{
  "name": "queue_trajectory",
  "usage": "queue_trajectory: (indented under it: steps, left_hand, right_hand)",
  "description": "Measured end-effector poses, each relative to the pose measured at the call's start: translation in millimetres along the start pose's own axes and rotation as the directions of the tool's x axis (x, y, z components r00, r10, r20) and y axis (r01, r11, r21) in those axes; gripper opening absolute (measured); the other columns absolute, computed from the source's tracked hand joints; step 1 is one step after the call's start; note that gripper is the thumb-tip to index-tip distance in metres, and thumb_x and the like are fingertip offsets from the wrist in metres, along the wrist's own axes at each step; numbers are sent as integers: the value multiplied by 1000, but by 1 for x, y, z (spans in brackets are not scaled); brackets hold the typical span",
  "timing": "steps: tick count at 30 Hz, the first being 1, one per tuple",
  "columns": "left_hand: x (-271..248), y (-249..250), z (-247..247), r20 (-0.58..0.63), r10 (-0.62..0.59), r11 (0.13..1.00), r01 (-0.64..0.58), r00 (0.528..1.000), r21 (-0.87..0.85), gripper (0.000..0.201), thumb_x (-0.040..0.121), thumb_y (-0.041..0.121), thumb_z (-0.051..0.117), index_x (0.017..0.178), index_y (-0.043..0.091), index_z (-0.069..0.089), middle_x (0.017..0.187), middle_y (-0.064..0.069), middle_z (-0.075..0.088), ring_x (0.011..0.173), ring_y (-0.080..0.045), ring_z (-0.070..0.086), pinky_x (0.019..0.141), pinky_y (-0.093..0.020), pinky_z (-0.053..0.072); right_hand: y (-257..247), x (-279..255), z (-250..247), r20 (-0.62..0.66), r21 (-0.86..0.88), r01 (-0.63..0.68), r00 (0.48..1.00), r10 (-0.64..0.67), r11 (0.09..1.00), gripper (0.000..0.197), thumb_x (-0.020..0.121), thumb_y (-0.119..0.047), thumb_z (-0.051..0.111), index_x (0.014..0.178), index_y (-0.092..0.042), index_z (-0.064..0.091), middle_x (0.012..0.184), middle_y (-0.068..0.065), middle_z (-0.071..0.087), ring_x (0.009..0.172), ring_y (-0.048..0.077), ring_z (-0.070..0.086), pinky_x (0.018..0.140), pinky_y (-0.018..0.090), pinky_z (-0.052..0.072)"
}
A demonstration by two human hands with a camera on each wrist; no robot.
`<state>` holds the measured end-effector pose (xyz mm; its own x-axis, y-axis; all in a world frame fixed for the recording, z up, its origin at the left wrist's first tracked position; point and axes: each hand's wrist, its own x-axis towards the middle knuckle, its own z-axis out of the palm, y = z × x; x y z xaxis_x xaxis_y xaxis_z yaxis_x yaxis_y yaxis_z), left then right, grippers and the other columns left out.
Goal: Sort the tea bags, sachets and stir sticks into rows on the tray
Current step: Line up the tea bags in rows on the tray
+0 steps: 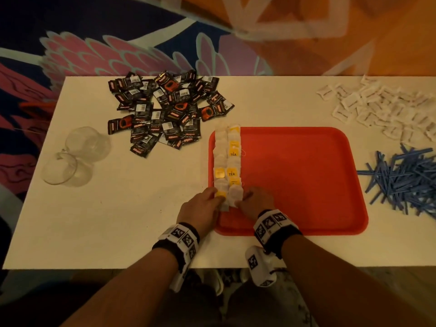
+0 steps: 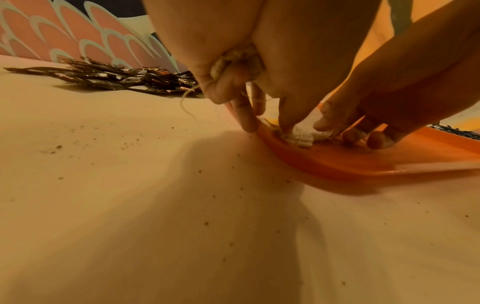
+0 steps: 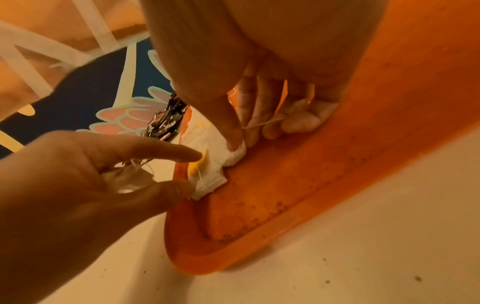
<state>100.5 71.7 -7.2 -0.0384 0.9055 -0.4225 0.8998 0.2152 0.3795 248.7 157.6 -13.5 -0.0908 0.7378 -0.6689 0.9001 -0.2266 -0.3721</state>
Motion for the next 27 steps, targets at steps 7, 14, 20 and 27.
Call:
queue_trajectory:
  steps: [7, 14, 20, 27]
  left_hand:
    - [-3, 4, 5, -2, -1, 992, 2, 1000, 125, 41, 102, 43, 42, 139, 26, 45, 145, 0, 41, 113, -26, 57, 85, -41, 55]
    - [-3, 1, 11, -66, 16, 994, -9, 998, 110, 40, 102, 39, 42, 139, 24, 49, 143, 2, 45, 106, -24, 60, 79, -34, 52]
    - [-6, -3, 5, -178, -199, 967, 164, 964, -195, 28, 100, 40, 47, 122, 28, 59, 122, 6, 56, 95, -20, 62, 80, -34, 52]
    - [7, 4, -18, -5, -488, 467, 256, 873, -846, 14, 94, 28, 63, 88, 17, 69, 83, -4, 69, 71, -14, 59, 59, -25, 48]
  right_hand:
    - [3, 1, -1, 0, 41, -4, 1000, 4, 999, 25, 81, -30, 75, 83, -26, 51, 79, -9, 50, 77, 11, 48, 52, 19, 32]
    - [4, 4, -8, 63, -36, 44, 997, -41, 998, 30, 79, -28, 78, 74, -27, 48, 81, -7, 56, 80, 13, 53, 67, 23, 40]
    - [7, 8, -5, 11, 89, -15, 1000, 14, 996, 33, 75, -36, 81, 92, -23, 56, 89, -7, 59, 82, 13, 54, 55, 22, 35]
    - [19, -3, -21, -163, 339, 45, 986, 12, 940, 28, 83, -29, 74, 101, -19, 54, 98, -2, 62, 87, 15, 56, 74, 30, 44]
